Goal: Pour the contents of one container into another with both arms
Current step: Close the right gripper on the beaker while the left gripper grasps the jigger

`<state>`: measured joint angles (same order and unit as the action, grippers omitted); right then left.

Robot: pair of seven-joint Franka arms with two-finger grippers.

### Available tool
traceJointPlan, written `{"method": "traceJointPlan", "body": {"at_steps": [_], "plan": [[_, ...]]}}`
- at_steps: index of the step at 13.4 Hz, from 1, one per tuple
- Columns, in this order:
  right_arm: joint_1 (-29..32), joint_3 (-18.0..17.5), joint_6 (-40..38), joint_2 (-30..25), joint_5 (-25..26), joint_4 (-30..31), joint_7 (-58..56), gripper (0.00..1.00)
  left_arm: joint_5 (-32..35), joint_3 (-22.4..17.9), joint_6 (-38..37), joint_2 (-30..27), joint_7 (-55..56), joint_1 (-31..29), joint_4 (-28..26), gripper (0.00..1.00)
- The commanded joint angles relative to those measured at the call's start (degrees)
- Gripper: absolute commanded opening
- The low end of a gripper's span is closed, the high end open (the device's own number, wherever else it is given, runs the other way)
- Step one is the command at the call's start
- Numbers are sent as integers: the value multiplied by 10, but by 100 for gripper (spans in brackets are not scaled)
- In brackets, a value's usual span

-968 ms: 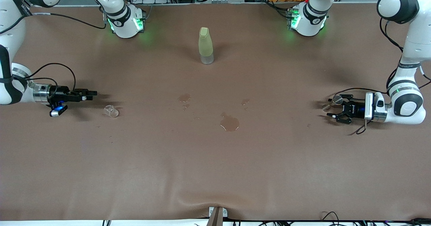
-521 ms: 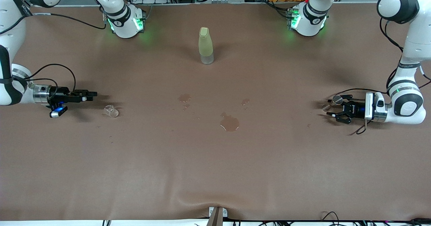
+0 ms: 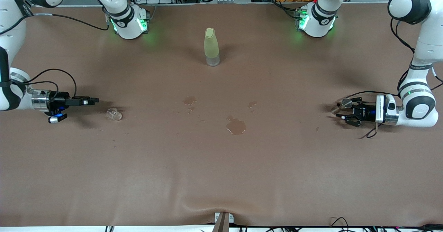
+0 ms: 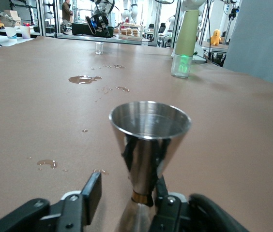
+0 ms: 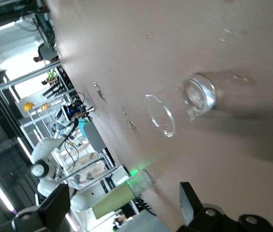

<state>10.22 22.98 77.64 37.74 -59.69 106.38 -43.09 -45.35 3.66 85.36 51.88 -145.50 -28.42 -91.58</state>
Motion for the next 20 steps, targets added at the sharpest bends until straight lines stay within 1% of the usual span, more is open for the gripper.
{"method": "traceJointPlan", "body": {"at_steps": [1,2,3,4,6,7,9,13,15,18,20], "plan": [[-7,5,-11,6,3,-20,-144,100,-14,-1,3,-3,-18,1,-4,47],[-6,5,-11,5,4,-27,-204,100,-14,-1,3,-4,-18,1,-4,45],[-6,5,-11,5,5,-32,-256,100,-14,-1,3,-5,-18,2,-4,41],[-6,5,-11,5,6,-33,-321,100,-13,-1,3,-6,-18,2,-4,35],[-7,5,-10,5,6,-35,-467,100,-13,-1,4,-10,-18,5,-1,19],[-6,5,-10,5,6,-36,-550,100,-13,-2,4,-12,-17,7,-1,15],[-6,5,-9,5,5,-35,-720,100,-11,-2,4,-19,-17,8,-1,0],[-2,4,-7,7,-2,-35,-965,100,-13,-1,4,-40,-16,15,2,0],[1,4,-9,8,-9,-35,-1050,100,-15,8,4,-58,-11,25,3,0],[10,4,-22,29,-31,-35,-1144,100,-42,47,11,-70,21,27,3,0],[17,3,-33,55,-51,-35,-1190,100,-53,88,34,-70,22,27,4,0]]}}
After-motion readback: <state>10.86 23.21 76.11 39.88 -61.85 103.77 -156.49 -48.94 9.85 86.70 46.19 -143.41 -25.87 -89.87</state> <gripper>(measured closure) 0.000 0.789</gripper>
